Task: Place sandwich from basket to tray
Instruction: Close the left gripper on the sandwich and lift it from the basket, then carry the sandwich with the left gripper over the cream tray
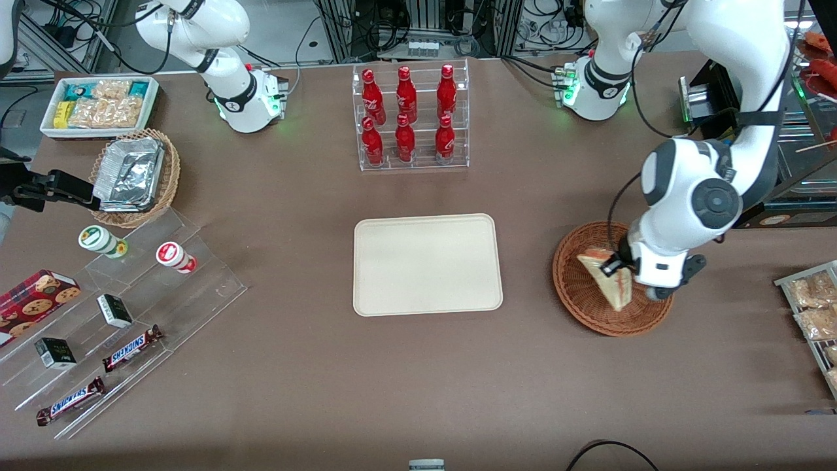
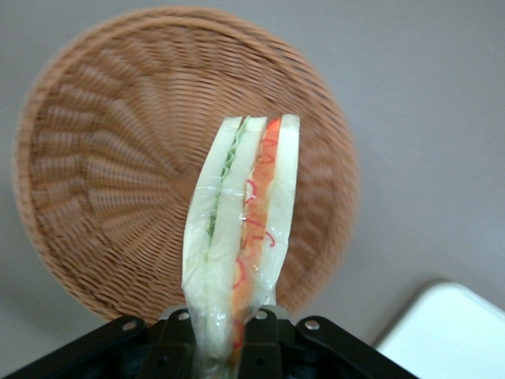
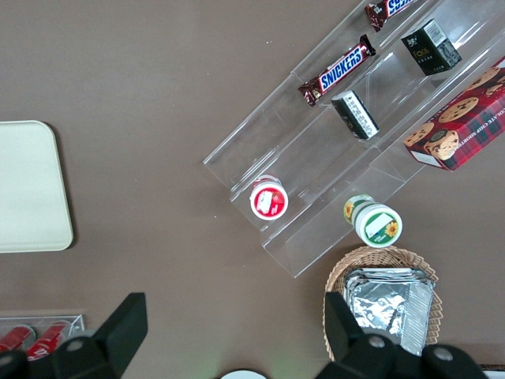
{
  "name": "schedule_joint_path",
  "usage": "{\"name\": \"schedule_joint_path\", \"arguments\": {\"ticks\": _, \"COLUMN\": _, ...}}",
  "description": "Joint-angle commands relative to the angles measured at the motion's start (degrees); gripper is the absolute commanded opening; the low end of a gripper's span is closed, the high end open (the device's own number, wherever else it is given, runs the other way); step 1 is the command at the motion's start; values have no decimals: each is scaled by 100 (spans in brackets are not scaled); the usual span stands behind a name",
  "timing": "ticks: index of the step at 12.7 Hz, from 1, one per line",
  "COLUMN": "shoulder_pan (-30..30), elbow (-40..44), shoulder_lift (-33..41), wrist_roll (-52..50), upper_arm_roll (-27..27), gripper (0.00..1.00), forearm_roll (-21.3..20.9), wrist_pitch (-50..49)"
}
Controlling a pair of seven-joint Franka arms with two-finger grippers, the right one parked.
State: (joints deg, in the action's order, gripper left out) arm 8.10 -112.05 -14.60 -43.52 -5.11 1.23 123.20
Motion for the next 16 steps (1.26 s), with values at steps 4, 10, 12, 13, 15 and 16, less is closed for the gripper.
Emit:
{"name": "schedule_joint_path", "arguments": {"ticks": 4, "shoulder_pan": 1428, "elbow": 930, "shoulder_lift": -859, "wrist_roll": 583, "upper_arm_roll": 54, "gripper": 0, "forearm_roll": -9, "wrist_pitch": -182}}
{"name": "schedule_joint_path", "arguments": {"ticks": 10, "shoulder_pan": 2862, "elbow": 2457, "shoulder_lift": -2176, "wrist_roll": -901, "upper_arm_roll": 62, "gripper": 0, "forearm_roll": -61, "wrist_pitch": -252}}
{"name": "schedule_joint_path", "arguments": {"ticks": 12, "shoulder_pan": 3144, "elbow": 3029, "shoulder_lift": -2599, "wrist_roll": -1306, "upper_arm_roll": 71, "gripper": 0, "forearm_roll": -53, "wrist_pitch": -401}}
{"name": "schedule_joint_path", "arguments": {"ticks": 13, "shoulder_pan": 3223, "elbow": 3171, "shoulder_lift": -2696, "wrist_roll": -1430, "upper_arm_roll": 71, "gripper": 0, "forearm_roll": -53, "wrist_pitch": -489}}
{"name": "schedule_joint_path", "arguments": {"ticks": 15, "shoulder_pan": 3311, "elbow": 3198, "shoulder_lift": -2724, "wrist_roll": -1518, "upper_arm_roll": 80, "gripper": 0, "forearm_roll": -70, "wrist_pitch": -525}}
{"name": "schedule_joint_path", "arguments": {"ticks": 16, "shoulder_pan": 3338, "elbow": 3198, "shoulder_lift": -2750, "wrist_roll": -1545, "upper_arm_roll": 97, "gripper": 0, "forearm_roll": -79, "wrist_pitch": -533}}
